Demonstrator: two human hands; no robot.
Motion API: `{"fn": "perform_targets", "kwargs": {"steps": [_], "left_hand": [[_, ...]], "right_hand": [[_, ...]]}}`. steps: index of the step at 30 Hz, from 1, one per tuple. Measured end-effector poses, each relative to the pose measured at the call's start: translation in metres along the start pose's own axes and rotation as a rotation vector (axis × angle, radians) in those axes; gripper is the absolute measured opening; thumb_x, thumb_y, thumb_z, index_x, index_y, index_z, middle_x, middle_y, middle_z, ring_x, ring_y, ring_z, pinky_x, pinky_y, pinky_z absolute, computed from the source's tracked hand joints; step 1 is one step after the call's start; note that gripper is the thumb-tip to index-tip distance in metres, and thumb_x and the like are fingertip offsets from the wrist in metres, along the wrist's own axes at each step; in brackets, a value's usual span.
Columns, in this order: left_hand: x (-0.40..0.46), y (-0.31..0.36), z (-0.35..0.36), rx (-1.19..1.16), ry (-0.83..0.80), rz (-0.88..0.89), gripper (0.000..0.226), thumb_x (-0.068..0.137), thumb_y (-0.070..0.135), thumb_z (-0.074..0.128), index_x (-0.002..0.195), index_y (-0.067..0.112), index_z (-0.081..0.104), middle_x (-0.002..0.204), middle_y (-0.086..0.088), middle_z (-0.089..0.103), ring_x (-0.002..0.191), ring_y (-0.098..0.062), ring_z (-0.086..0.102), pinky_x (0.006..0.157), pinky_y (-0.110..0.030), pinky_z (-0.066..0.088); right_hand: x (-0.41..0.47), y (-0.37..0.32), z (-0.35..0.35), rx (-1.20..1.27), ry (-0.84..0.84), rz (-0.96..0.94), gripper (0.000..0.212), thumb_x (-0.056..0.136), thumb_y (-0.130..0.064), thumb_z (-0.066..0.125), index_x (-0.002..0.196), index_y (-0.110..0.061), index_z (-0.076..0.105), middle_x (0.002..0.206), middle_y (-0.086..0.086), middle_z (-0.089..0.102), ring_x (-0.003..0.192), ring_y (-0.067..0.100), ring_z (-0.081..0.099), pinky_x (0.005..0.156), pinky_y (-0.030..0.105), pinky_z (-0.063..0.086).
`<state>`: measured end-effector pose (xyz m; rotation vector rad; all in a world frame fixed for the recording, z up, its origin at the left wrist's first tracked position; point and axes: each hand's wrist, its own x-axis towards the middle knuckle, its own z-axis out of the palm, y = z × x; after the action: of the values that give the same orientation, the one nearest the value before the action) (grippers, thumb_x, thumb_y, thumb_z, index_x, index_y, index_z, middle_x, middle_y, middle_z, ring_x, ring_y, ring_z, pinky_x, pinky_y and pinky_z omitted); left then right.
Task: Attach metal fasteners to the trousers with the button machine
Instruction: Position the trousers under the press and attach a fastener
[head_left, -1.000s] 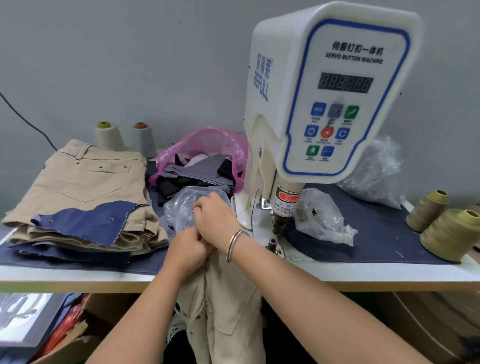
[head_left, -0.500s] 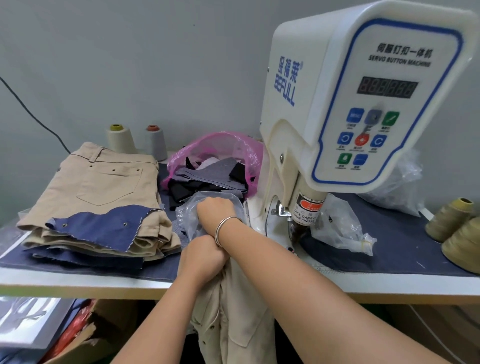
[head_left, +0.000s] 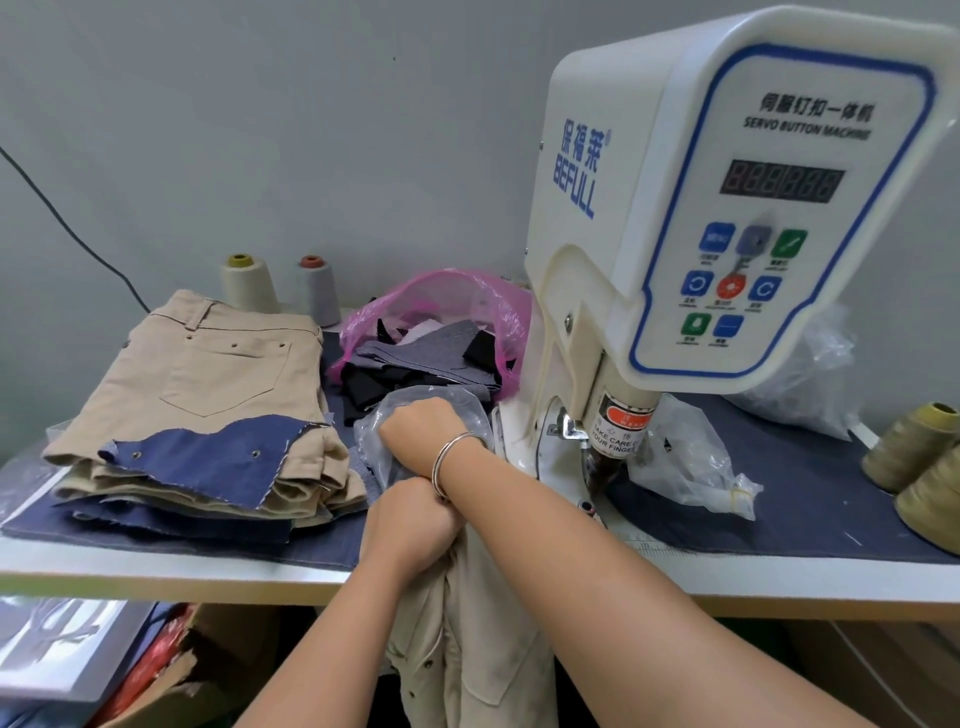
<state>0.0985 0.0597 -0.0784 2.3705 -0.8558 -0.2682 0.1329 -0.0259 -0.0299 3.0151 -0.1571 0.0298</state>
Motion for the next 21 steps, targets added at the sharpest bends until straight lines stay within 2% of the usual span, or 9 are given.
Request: {"fn": "perform_targets", "kwargs": {"steps": [8, 12, 15, 18, 21], "left_hand": [[-0.001, 0.001, -0.001, -0.024, 0.005, -0.027, 0.023, 0.064, 0.042, 0.034, 0.060, 0.023, 0.047, 0.089, -0.009, 0.069, 0.074, -0.030, 0.055, 0.056, -0.030, 0.031], [-0.001, 0.000, -0.003, -0.041, -0.015, -0.047, 0.020, 0.063, 0.039, 0.032, 0.069, 0.026, 0.047, 0.095, -0.010, 0.069, 0.083, -0.031, 0.059, 0.064, -0.030, 0.035], [0.000, 0.001, -0.002, -0.045, -0.018, -0.060, 0.017, 0.064, 0.041, 0.033, 0.063, 0.028, 0.044, 0.095, -0.009, 0.068, 0.075, -0.026, 0.052, 0.063, -0.030, 0.034], [0.000, 0.000, -0.001, -0.044, -0.014, -0.059, 0.019, 0.064, 0.043, 0.034, 0.061, 0.028, 0.045, 0.092, -0.007, 0.068, 0.072, -0.024, 0.049, 0.061, -0.031, 0.033], [0.000, 0.000, -0.001, -0.032, 0.001, -0.051, 0.020, 0.064, 0.043, 0.034, 0.060, 0.027, 0.045, 0.090, -0.007, 0.069, 0.070, -0.025, 0.050, 0.061, -0.031, 0.032]], "right_hand": [[0.005, -0.002, -0.001, 0.028, -0.033, 0.050, 0.022, 0.094, -0.012, 0.046, 0.106, -0.011, 0.064, 0.105, 0.010, 0.065, 0.096, 0.028, 0.062, 0.067, 0.032, 0.038], [0.013, -0.006, -0.003, -0.078, -0.155, -0.044, 0.028, 0.087, -0.017, 0.058, 0.115, -0.014, 0.064, 0.120, 0.006, 0.063, 0.108, 0.027, 0.060, 0.081, 0.036, 0.047], [0.015, -0.005, -0.003, -0.133, -0.129, -0.055, 0.031, 0.085, -0.020, 0.062, 0.116, -0.018, 0.064, 0.123, 0.002, 0.062, 0.110, 0.024, 0.060, 0.077, 0.034, 0.045], [0.017, -0.006, -0.011, -0.066, -0.207, -0.023, 0.032, 0.079, -0.020, 0.067, 0.112, -0.017, 0.066, 0.119, 0.002, 0.064, 0.108, 0.026, 0.061, 0.081, 0.037, 0.048], [0.015, -0.007, -0.014, 0.005, -0.294, 0.063, 0.028, 0.064, -0.014, 0.070, 0.090, -0.023, 0.071, 0.096, -0.007, 0.069, 0.087, 0.018, 0.067, 0.067, 0.037, 0.053]]}}
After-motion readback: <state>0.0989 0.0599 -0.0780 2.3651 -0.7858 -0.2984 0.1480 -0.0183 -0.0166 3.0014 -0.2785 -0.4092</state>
